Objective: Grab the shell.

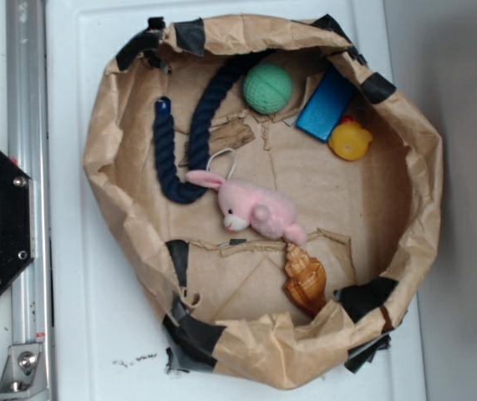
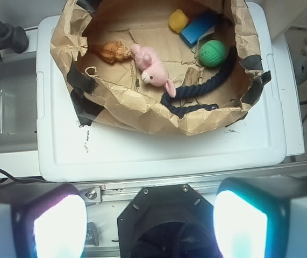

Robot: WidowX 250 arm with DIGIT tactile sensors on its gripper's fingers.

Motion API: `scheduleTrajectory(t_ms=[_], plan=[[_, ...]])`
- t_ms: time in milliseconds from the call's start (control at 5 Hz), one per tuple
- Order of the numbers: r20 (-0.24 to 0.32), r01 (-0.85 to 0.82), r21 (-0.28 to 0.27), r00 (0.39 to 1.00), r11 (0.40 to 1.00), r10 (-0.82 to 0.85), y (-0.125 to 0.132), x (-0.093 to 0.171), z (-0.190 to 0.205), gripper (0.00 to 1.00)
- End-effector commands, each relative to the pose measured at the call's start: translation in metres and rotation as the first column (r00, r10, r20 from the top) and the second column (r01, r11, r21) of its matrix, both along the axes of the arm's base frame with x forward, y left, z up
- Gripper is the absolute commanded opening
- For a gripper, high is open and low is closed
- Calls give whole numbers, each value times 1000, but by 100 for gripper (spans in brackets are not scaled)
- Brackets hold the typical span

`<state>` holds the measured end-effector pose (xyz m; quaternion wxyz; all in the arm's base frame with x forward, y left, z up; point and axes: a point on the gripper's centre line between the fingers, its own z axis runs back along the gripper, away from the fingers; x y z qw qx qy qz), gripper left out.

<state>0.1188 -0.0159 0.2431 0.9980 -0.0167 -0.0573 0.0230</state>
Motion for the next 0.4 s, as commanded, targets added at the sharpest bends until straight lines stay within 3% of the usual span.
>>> scheduleTrajectory(t_ms=[0,200], plan=[[0,0,0,1000,1000,0,0,0,0,100],[-45,238,-150,968,960,-247,2,47,-30,100]])
